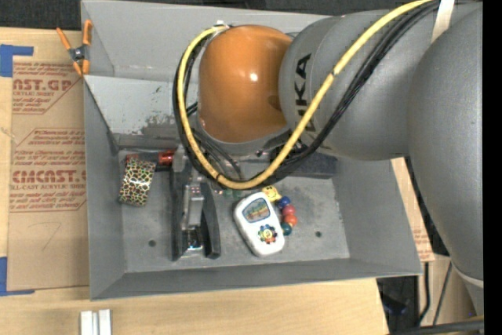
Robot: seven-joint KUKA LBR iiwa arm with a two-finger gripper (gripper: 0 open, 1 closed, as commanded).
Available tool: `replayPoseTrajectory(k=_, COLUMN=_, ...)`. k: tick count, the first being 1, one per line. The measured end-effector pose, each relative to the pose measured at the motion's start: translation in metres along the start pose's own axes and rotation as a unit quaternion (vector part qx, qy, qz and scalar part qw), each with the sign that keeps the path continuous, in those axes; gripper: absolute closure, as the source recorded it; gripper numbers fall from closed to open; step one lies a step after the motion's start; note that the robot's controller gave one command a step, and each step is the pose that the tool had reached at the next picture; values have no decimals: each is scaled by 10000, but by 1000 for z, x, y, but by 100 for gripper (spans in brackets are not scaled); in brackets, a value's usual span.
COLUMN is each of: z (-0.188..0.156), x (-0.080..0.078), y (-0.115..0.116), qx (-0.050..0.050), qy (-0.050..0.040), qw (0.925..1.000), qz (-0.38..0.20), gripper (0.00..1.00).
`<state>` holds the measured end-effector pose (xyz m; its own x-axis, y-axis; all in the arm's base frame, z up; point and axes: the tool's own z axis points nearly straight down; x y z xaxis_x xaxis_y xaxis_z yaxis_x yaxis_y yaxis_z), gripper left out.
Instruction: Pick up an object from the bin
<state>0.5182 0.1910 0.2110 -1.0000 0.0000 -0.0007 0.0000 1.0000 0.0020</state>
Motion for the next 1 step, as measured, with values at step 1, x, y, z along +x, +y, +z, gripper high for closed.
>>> replayPoseTrajectory(k=1, z=0, x=0, y=0, qx=0, qy=0, qw=10000, qz=0, gripper=0)
